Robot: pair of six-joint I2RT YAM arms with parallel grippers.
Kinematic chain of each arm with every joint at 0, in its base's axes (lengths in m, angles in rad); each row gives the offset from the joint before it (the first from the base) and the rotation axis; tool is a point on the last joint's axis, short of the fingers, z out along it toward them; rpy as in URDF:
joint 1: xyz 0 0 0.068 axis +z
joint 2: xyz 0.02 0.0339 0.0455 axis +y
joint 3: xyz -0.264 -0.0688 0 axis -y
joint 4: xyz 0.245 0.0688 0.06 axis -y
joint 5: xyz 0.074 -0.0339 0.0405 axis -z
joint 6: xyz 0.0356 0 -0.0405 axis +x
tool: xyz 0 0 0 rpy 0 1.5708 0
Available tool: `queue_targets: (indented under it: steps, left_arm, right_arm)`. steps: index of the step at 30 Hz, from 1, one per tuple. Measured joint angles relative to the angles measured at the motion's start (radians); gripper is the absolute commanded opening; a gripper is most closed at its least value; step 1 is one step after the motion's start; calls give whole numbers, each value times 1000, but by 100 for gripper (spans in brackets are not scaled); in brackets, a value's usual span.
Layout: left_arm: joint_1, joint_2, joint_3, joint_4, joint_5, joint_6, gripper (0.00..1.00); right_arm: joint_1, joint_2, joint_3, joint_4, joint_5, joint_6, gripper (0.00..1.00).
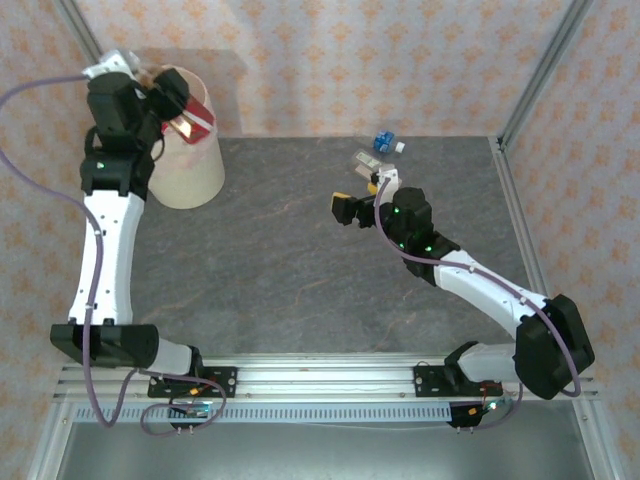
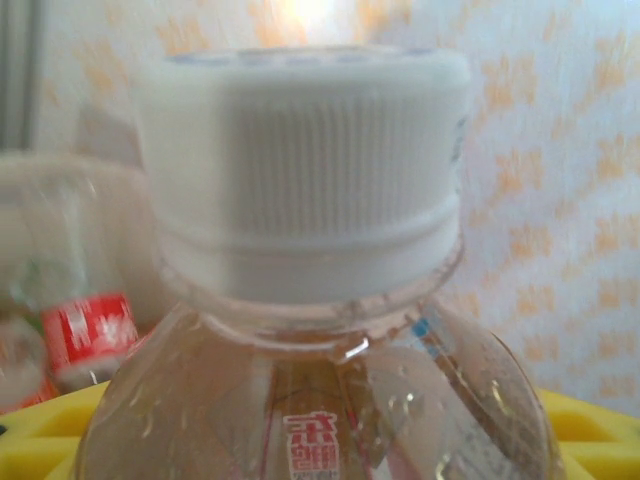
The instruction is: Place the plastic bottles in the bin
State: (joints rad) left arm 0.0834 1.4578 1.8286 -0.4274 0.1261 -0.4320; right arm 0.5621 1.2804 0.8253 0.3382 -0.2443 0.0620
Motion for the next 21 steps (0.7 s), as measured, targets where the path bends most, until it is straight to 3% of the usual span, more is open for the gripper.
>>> queue_targets:
  steps: [15,21]
  left_arm:
    - [129,565,484,-114,-31,44,57]
    - [142,677,612,-159,-26,36,57]
  right_arm:
    - [0,0,-2,6,46,0,99]
    - [0,0,-2,3,60,1,99]
